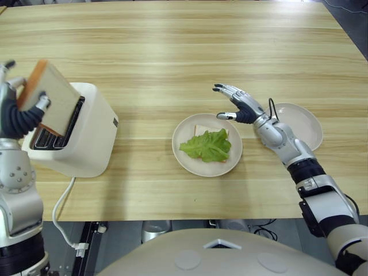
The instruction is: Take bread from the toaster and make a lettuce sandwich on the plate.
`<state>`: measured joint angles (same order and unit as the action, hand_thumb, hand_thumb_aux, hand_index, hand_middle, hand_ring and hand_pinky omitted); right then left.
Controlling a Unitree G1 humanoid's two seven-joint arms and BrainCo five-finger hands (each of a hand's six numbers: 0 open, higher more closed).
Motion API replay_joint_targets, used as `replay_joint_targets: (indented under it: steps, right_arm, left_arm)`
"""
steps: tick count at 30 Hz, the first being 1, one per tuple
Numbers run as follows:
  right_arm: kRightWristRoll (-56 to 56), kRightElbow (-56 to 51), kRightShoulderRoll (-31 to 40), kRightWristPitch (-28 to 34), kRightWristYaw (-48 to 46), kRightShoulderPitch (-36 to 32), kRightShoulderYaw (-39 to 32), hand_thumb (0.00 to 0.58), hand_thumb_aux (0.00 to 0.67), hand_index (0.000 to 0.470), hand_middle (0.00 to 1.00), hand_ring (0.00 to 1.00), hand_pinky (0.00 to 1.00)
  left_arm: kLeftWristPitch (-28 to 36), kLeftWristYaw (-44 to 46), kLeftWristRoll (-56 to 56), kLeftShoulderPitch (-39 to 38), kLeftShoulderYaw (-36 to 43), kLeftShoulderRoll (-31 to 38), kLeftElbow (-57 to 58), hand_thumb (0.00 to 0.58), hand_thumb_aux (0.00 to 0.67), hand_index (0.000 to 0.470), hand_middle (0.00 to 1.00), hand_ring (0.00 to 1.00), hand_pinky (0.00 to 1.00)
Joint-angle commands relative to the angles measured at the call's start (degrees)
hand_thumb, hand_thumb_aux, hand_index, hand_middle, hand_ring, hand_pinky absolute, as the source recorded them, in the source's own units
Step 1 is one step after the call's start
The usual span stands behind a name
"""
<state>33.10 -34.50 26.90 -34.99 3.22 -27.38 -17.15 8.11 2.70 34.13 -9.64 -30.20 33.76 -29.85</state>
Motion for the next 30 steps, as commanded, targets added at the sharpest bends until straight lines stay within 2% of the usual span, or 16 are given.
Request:
replay_joint_targets:
  steps: [1, 6, 10, 14, 16, 19, 21, 25, 30]
  right_arm:
    - [0.0, -0.8, -0.3, 0.3, 1.0, 0.4, 0.2, 0.000, 0.000, 0.000, 0.00, 0.00, 0.00]
    - [-2.3, 0.4, 0.2, -2.0, 6.2, 1.2, 3.8, 0.000, 0.000, 0.000, 0.00, 0.00, 0.00]
    - [-6.4, 3.9, 1.0, -10.2, 9.9, 3.9, 7.9, 0.000, 0.000, 0.000, 0.00, 0.00, 0.00]
    - [-11.1, 6.5, 3.1, -17.6, 9.5, 7.3, 11.3, 0.000, 0.000, 0.000, 0.00, 0.00, 0.00]
    - [-14.1, 8.0, 4.7, -21.3, 8.9, 9.6, 13.5, 0.000, 0.000, 0.000, 0.00, 0.00, 0.00]
    - [-12.1, 10.5, 6.5, -24.8, 9.5, 12.6, 16.0, 0.000, 0.000, 0.000, 0.00, 0.00, 0.00]
    - [-11.7, 12.1, 6.9, -26.1, 9.0, 14.4, 16.9, 0.000, 0.000, 0.000, 0.00, 0.00, 0.00]
    - [-11.1, 13.1, 7.3, -26.4, 6.3, 16.3, 16.1, 0.000, 0.000, 0.000, 0.00, 0.00, 0.00]
    - [-10.6, 11.9, 7.2, -27.9, 2.2, 17.0, 13.2, 0.000, 0.000, 0.000, 0.00, 0.00, 0.00]
  left_arm:
    - [-1.2, -0.7, -2.2, 2.9, -1.4, 0.2, -2.6, 0.580, 0.670, 0.460, 1.00, 1.00, 1.00]
    - [-3.4, 4.2, -10.5, 11.7, 5.1, 0.6, -3.5, 0.580, 0.670, 0.460, 1.00, 1.00, 1.00]
    - [-5.3, 10.0, -15.2, 21.0, 16.9, -0.7, 1.0, 0.580, 0.670, 0.460, 1.00, 1.00, 1.00]
    - [-7.5, 17.9, -22.0, 26.7, 26.0, -2.6, 8.7, 0.580, 0.670, 0.460, 1.00, 1.00, 1.00]
    - [-9.8, 22.9, -24.5, 29.6, 30.8, -3.2, 14.6, 0.580, 0.670, 0.460, 1.00, 1.00, 1.00]
    - [-10.6, 30.9, -30.0, 33.7, 35.7, -5.6, 23.3, 0.580, 0.670, 0.460, 1.00, 1.00, 1.00]
    - [-11.9, 34.8, -29.9, 36.8, 39.4, -6.9, 30.7, 0.580, 0.670, 0.460, 1.00, 1.00, 1.00]
    - [-14.9, 40.6, -30.1, 42.8, 44.8, -11.4, 45.6, 0.580, 0.670, 0.460, 1.00, 1.00, 1.00]
    - [-17.6, 45.5, -29.9, 48.6, 47.7, -16.9, 62.4, 0.580, 0.670, 0.460, 1.00, 1.00, 1.00]
